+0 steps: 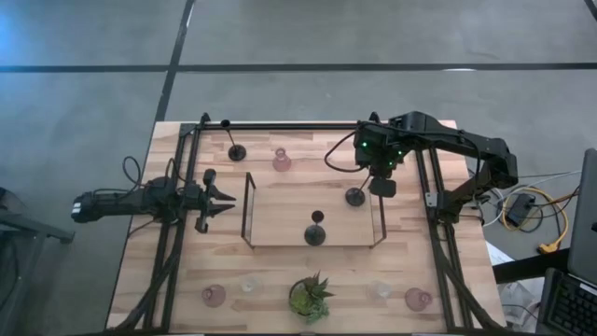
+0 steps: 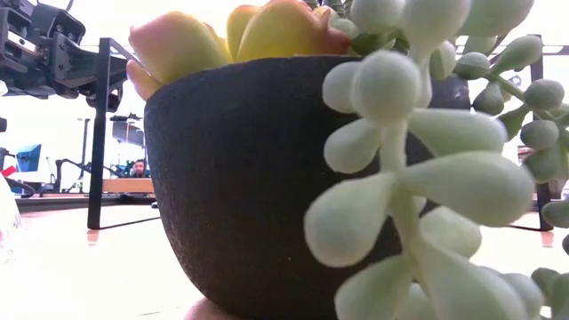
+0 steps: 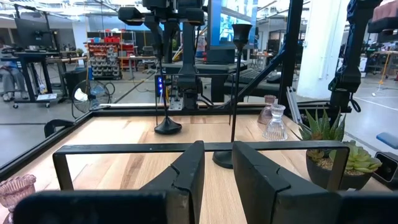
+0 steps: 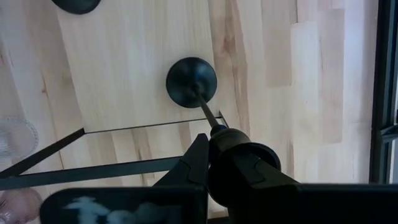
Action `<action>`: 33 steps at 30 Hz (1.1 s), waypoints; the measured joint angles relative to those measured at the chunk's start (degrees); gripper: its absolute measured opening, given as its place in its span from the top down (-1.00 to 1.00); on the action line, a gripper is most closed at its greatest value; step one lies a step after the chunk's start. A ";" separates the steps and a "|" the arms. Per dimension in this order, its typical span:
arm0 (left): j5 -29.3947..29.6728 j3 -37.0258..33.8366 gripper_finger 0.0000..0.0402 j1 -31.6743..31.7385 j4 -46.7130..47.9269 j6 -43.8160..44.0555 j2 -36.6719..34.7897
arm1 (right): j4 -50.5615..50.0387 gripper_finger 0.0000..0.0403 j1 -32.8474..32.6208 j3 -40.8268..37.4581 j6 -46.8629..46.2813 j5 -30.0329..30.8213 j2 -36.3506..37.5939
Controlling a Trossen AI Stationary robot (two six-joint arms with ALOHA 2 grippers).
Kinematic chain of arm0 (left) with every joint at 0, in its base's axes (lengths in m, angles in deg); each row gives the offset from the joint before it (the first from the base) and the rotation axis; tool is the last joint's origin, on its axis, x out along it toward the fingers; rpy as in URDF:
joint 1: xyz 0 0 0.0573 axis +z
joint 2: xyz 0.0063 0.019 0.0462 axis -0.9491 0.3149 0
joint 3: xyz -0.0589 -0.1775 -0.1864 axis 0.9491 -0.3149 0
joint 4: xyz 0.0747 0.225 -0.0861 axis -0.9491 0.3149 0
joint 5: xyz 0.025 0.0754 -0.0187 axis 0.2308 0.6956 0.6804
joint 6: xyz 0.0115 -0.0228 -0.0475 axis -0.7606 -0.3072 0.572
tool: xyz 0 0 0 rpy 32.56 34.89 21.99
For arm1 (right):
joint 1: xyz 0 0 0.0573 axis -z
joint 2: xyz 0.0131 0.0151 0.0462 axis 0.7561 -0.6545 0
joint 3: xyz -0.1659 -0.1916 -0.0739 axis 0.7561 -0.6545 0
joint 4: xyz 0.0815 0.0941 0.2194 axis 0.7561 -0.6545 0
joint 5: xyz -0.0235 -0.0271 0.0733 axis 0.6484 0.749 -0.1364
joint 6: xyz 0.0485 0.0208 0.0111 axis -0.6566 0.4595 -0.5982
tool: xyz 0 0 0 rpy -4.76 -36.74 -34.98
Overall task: Pick & Place candle stick holders
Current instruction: Put the right black candle holder on the shelf
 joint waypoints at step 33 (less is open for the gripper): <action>0.00 0.02 0.56 0.00 -0.01 0.00 0.00 | -2.22 -0.16 -0.56 2.36 -4.51 -3.86 0.34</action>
